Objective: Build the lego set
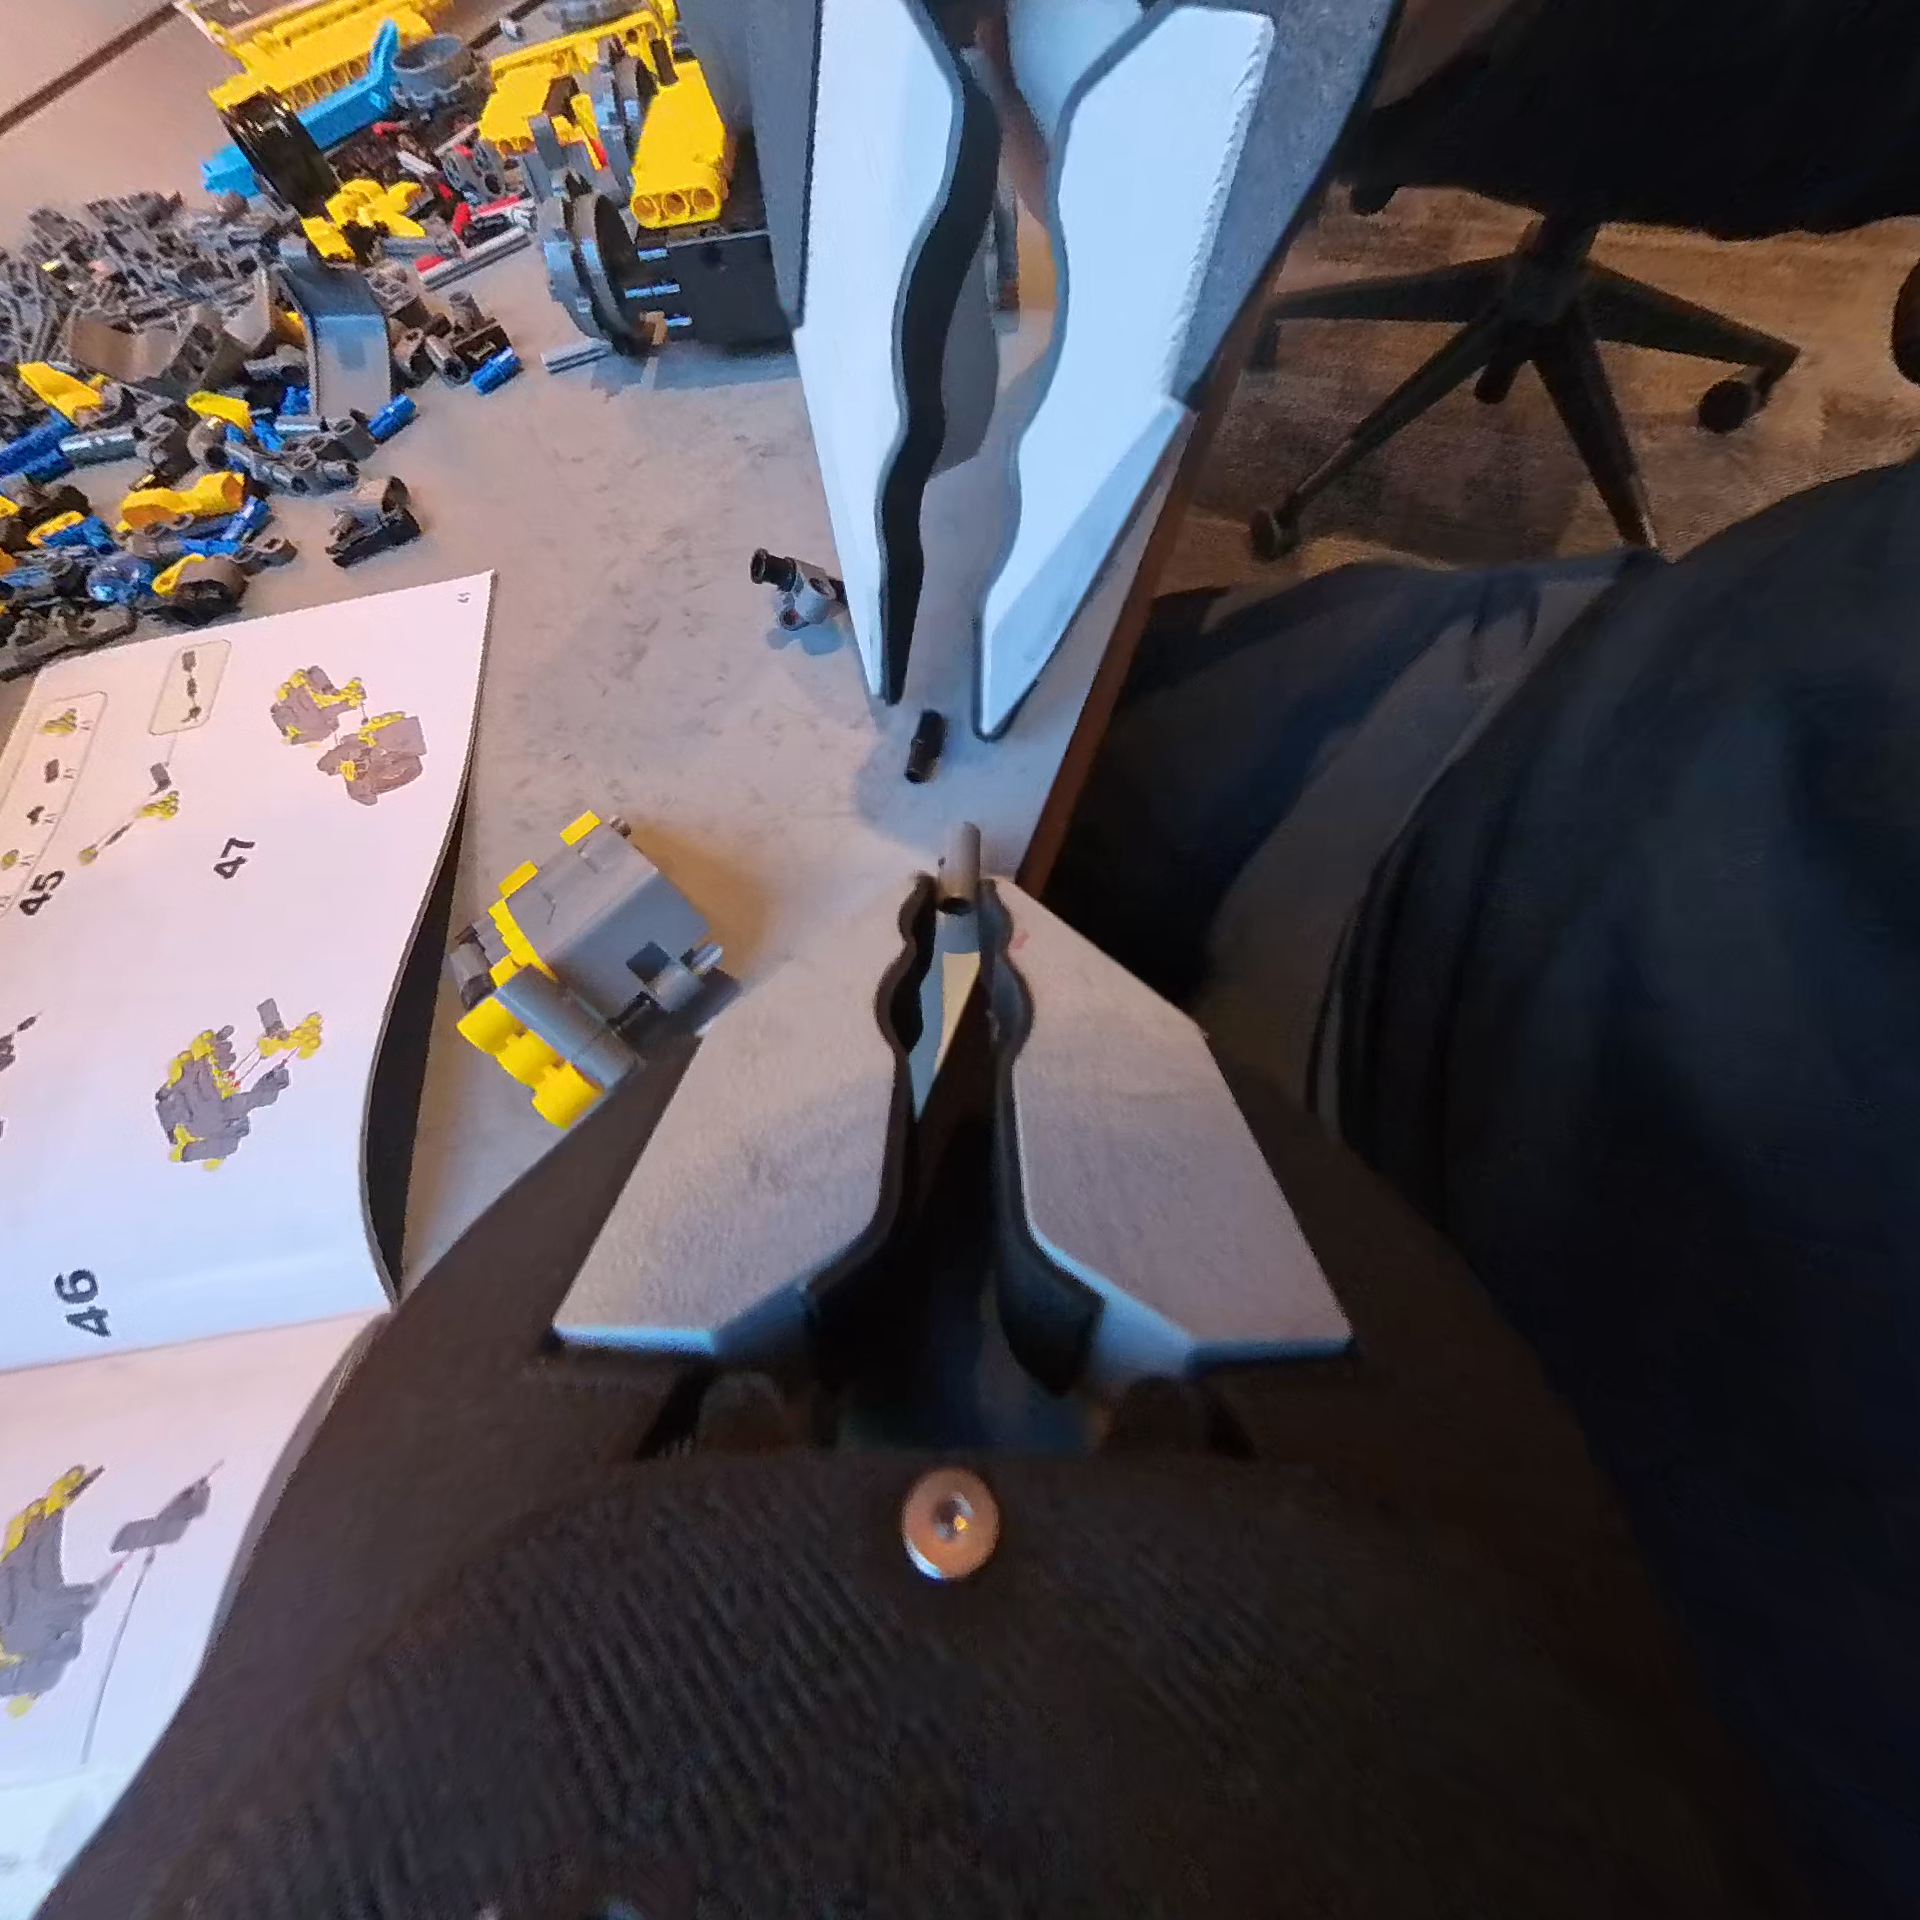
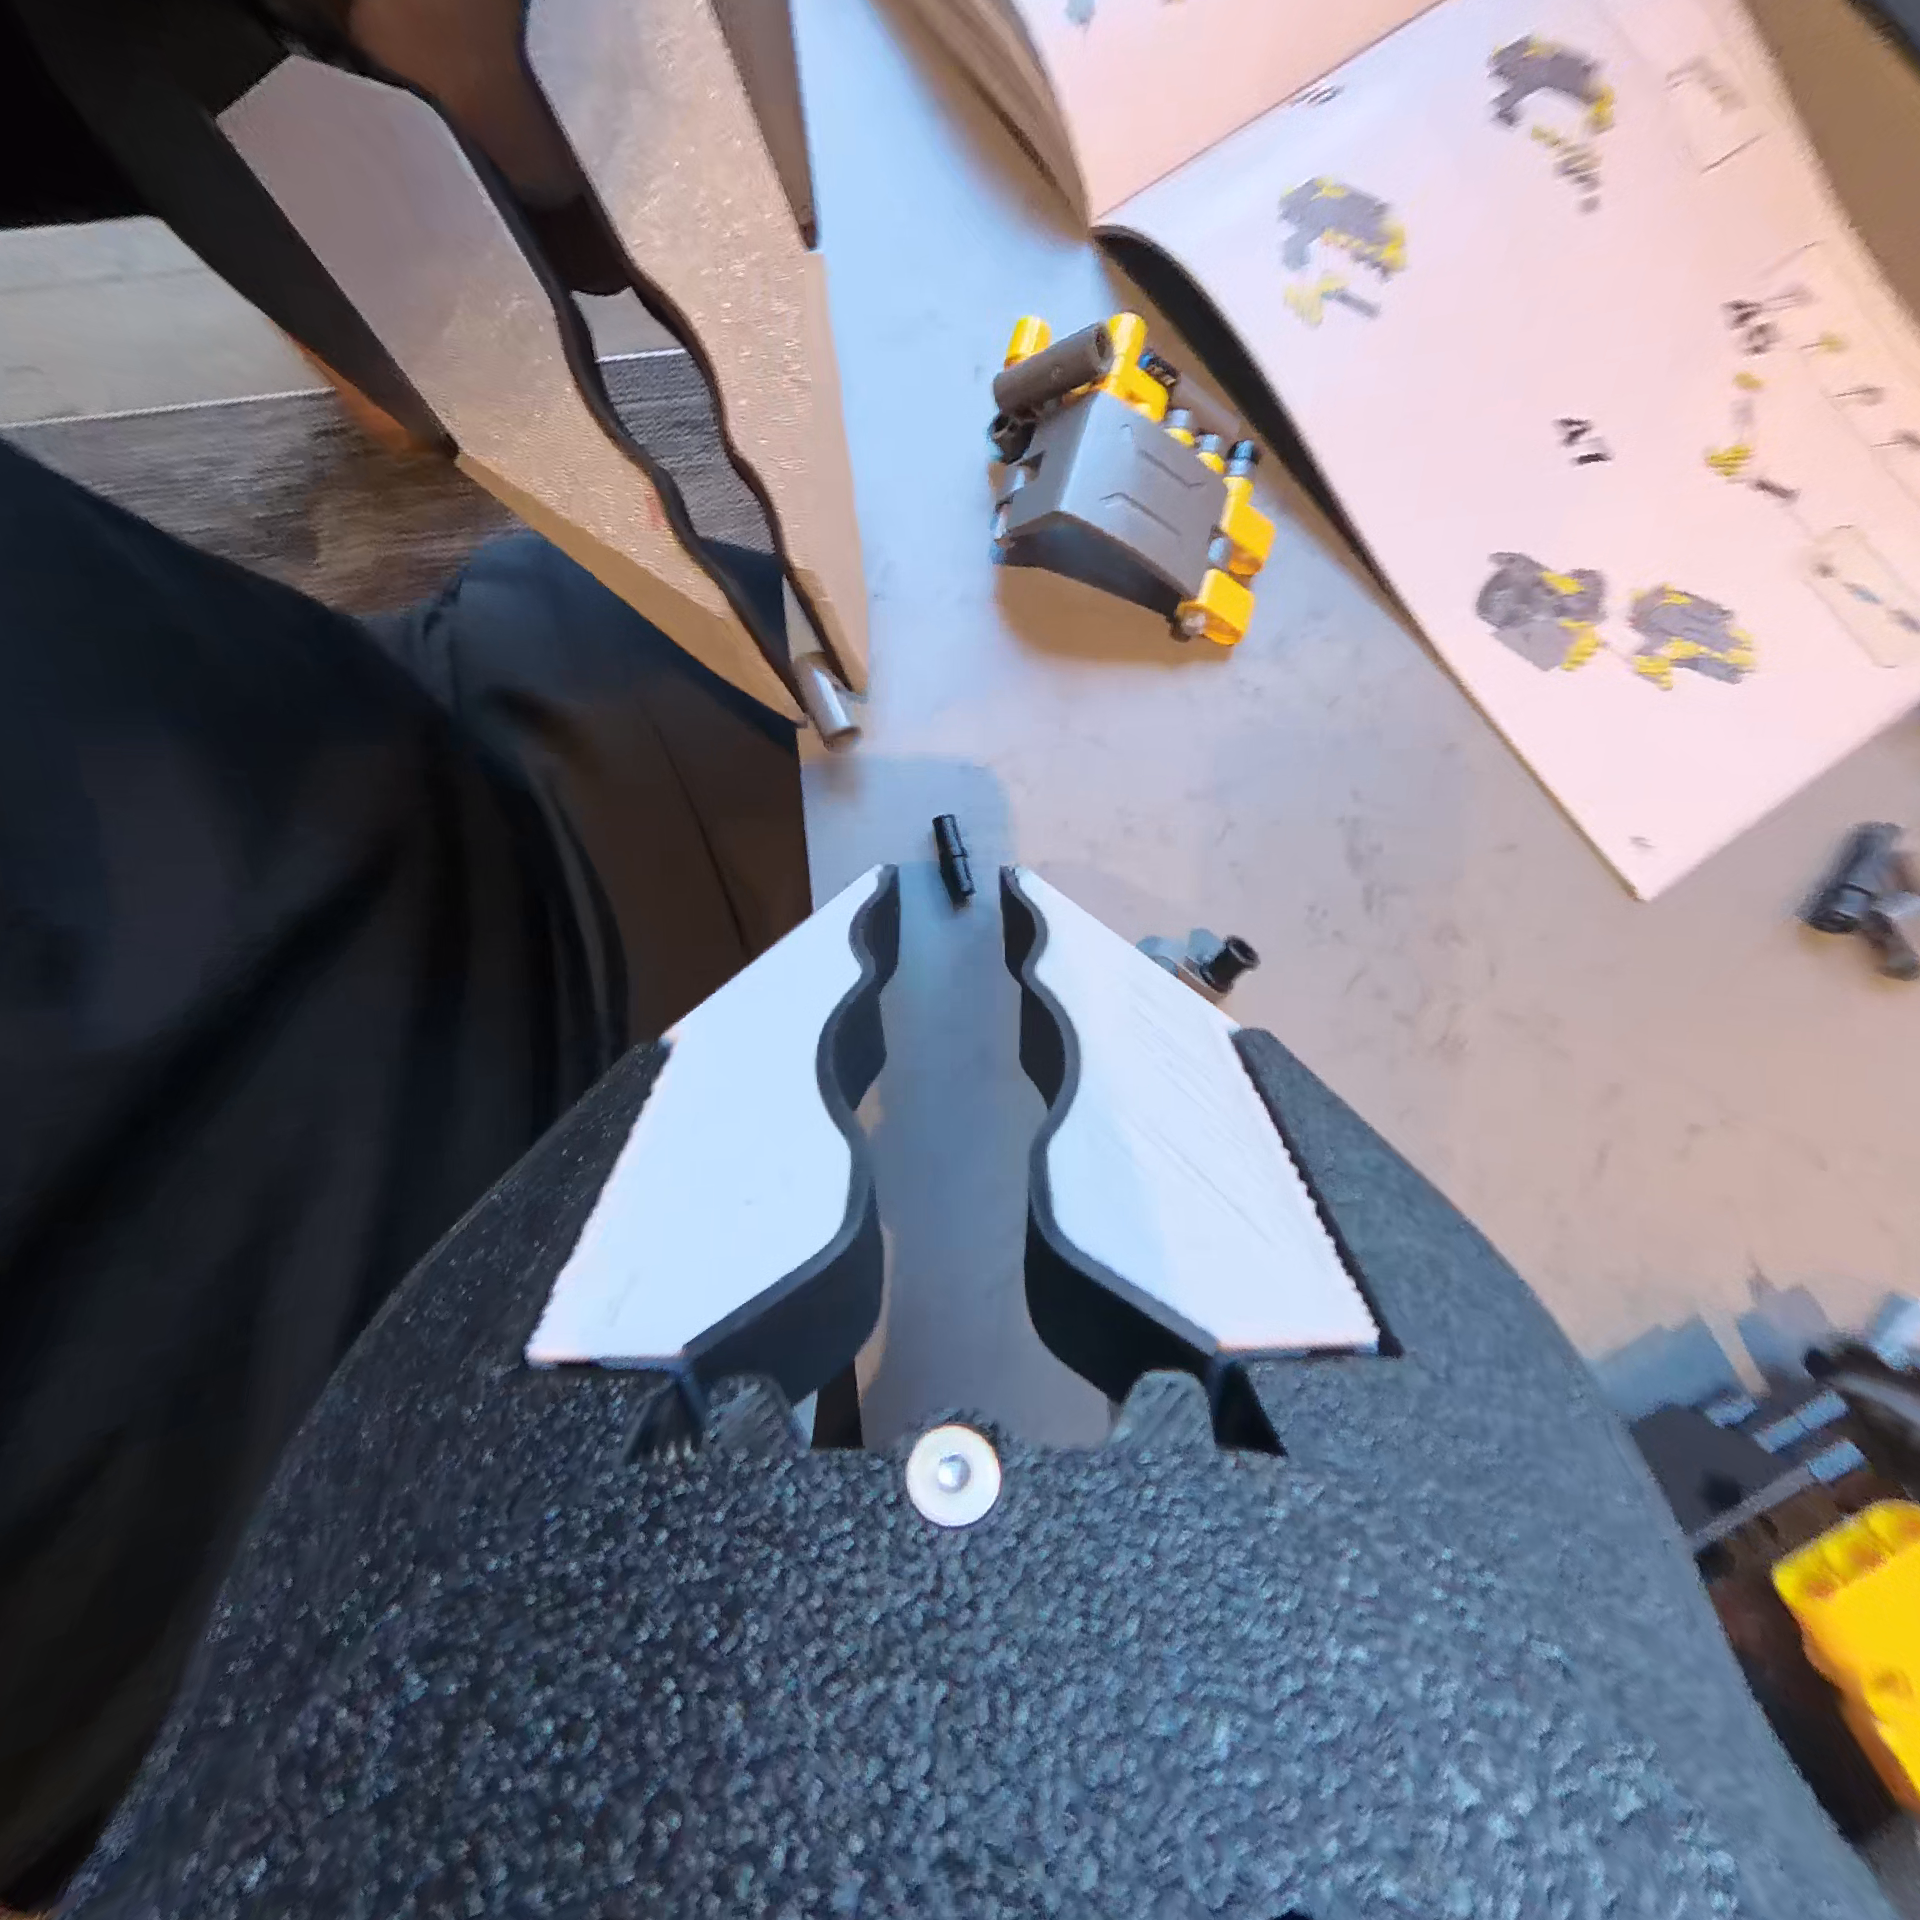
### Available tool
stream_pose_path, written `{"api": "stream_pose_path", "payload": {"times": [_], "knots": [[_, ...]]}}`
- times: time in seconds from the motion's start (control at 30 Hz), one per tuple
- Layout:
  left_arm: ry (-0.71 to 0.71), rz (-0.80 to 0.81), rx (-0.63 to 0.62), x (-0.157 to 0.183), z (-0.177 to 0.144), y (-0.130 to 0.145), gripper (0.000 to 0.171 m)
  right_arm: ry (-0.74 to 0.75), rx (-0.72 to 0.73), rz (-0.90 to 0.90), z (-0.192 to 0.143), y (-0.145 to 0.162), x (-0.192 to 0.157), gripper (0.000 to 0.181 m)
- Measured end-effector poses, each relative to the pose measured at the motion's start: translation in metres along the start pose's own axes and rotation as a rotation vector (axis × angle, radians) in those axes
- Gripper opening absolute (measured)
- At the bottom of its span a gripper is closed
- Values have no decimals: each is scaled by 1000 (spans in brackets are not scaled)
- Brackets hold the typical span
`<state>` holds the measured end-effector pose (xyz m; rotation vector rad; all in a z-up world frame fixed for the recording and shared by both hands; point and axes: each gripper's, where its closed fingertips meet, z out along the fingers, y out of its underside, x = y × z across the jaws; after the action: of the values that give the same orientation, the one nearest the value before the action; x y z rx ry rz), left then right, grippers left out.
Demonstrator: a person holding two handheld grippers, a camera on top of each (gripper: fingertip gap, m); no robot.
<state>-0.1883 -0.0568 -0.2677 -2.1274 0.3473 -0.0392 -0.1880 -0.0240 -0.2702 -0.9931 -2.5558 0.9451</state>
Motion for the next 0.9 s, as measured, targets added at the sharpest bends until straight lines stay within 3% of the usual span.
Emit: {"api": "stream_pose_path", "payload": {"times": [0.13, 0.9], "knots": [[-10, 49, -55, -2, 3, 2, 7, -38, -6, -5, 5, 2, -3, 4], [102, 19, -113, -6, 4, 4, 12, -138, 7, -59, 11, -4, -16, 3]]}}
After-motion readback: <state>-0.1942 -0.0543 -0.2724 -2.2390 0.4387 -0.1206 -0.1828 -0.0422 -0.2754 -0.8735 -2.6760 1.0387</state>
